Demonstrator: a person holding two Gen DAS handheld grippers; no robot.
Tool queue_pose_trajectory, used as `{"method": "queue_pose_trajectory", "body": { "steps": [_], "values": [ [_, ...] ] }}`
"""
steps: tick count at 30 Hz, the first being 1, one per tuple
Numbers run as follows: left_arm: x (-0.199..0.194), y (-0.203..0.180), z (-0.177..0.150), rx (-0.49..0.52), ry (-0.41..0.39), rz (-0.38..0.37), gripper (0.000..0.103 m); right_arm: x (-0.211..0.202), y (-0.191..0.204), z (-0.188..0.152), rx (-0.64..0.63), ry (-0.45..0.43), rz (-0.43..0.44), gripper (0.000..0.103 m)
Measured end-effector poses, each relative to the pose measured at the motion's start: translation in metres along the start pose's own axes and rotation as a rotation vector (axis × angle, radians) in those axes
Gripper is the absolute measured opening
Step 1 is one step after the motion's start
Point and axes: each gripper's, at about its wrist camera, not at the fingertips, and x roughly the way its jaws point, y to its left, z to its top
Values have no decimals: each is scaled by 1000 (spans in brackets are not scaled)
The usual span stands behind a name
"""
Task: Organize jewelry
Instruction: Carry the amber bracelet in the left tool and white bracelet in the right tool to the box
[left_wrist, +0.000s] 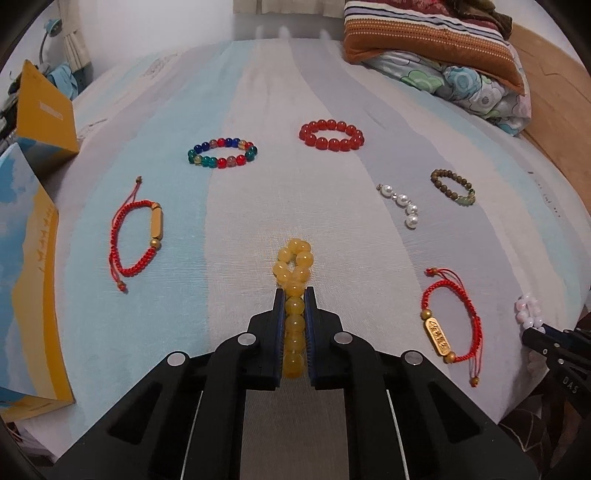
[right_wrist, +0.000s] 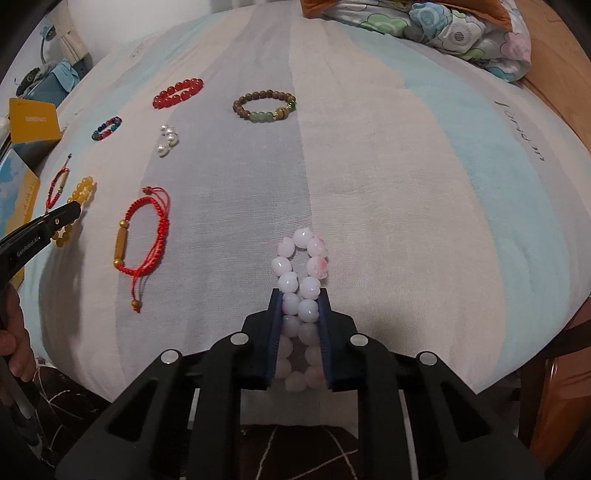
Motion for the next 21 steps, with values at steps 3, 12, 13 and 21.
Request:
{"method": "queue_pose_trajectory", "body": {
  "steps": [3,12,13,21],
  "values": [
    [-7,0,1,-2,-6,-6,9,-6,0,-1,7,-9,11,18],
    [-32,2,3,-17,-13,-15,9,-33,1,2,18,-61,14,18],
    [-34,2,2,-17,-14,-15,9,-36,1,2,19,-65,14,18],
    [-65,9,1,-24,-40,-10,9,-62,12,8,4,-112,5,18]
  ]
}}
